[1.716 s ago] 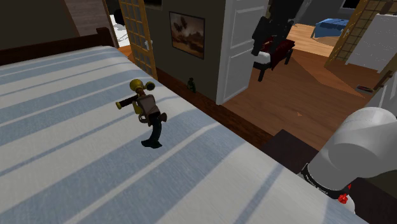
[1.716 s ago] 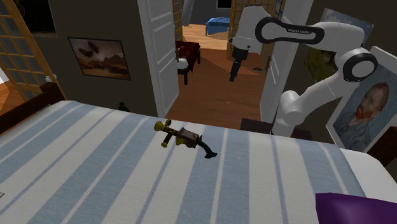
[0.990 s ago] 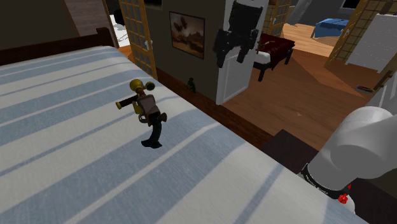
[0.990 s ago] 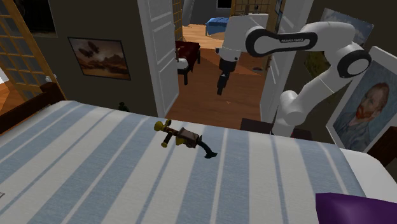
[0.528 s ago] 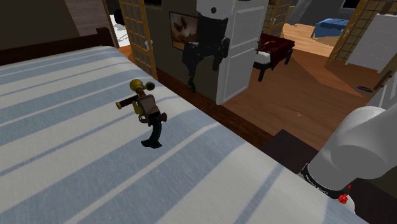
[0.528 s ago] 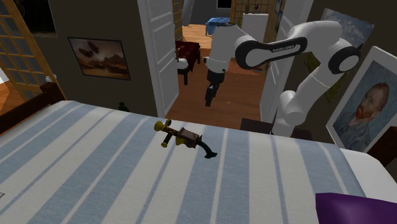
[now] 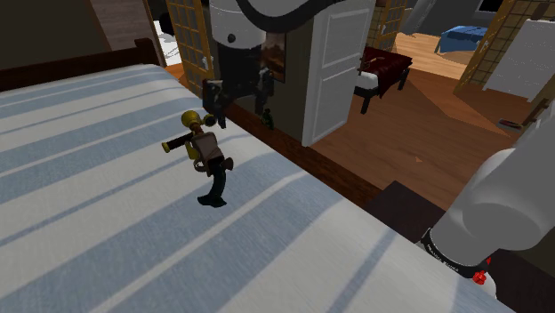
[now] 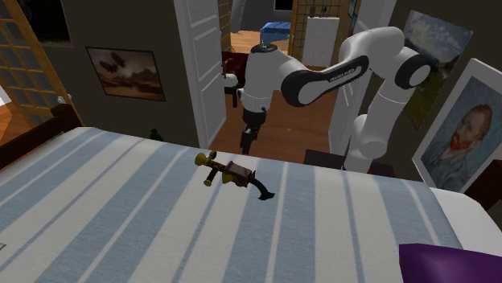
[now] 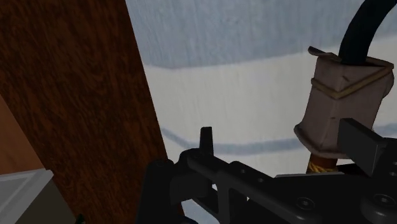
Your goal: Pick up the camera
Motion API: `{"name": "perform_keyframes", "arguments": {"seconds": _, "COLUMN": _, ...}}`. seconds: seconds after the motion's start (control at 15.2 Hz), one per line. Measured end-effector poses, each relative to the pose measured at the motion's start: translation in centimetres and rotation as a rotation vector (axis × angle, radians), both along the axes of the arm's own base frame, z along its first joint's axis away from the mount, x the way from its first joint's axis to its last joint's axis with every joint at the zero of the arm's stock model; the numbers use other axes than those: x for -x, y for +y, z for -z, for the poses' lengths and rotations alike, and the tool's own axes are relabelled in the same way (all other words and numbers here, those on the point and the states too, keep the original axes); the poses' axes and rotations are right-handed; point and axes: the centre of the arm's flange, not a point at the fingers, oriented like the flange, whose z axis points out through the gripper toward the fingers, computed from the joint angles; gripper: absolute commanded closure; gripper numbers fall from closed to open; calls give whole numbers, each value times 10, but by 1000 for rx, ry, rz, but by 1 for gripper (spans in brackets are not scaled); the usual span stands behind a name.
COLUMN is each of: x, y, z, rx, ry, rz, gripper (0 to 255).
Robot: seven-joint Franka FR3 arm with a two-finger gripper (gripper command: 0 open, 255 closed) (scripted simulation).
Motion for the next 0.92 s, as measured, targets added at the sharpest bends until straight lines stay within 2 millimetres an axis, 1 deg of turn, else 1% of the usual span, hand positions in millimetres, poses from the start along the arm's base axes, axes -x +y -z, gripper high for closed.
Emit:
{"name": "perform_keyframes", "arguments": {"seconds": 0.13, "x": -8, "y": 23, "z": 6, "rx": 10, "ry": 1, "rz": -2, "gripper": 0}}
{"name": "perform_keyframes", "arguments": {"seconds": 0.2, "x": -13, "y": 38, "z": 9, "rx": 14, "ry": 1, "rz": -4, "gripper": 0}}
{"name": "perform_keyframes", "arguments": {"seconds": 0.4, "x": -23, "y": 75, "z": 22, "rx": 27, "ry": 4, "rz": -6, "gripper": 0}}
{"name": "perform_keyframes", "arguments": {"seconds": 0.53, "x": -28, "y": 86, "z": 27, "rx": 31, "ry": 3, "rz": -5, "gripper": 0}}
{"name": "perform_keyframes", "arguments": {"seconds": 0.59, "x": -29, "y": 88, "z": 32, "rx": 31, "ry": 3, "rz": -5, "gripper": 0}}
{"name": "perform_keyframes", "arguments": {"seconds": 0.92, "x": -29, "y": 89, "z": 60, "rx": 32, "ry": 3, "rz": -5, "gripper": 0}}
